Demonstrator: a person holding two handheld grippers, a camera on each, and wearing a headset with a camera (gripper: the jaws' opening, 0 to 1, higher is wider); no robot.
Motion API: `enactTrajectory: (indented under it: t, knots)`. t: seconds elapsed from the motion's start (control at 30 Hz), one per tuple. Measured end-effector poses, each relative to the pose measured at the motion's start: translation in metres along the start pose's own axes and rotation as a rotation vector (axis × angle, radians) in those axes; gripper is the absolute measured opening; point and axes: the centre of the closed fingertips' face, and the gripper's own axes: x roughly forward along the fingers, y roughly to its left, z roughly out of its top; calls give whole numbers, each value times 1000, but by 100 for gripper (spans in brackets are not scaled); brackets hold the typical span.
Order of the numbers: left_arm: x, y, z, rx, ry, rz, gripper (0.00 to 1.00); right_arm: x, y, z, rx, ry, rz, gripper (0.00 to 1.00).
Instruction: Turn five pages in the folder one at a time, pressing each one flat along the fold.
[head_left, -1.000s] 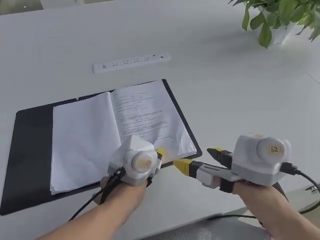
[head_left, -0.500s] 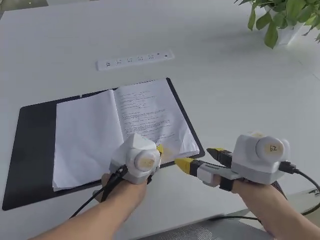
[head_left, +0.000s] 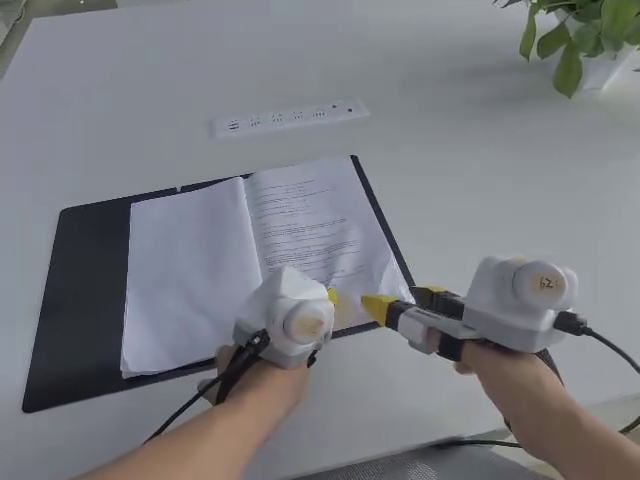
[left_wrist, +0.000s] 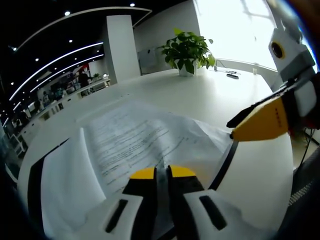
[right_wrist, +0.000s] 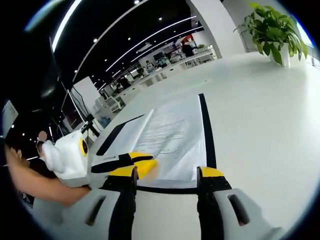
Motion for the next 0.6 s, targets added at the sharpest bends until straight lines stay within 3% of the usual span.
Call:
enactTrajectory:
  t: [0.17,0.4,0.6]
  knots:
    - [1,0,0,-9,-2,-1,7,5,-9,-3,36,11,-9,45]
    - [1,0,1,-14,-4,0,7,6,-8,-6,60,21,-2,40]
    - [2,1,1,-25,-5,1,7,7,-17,-8,180,4,-18,31]
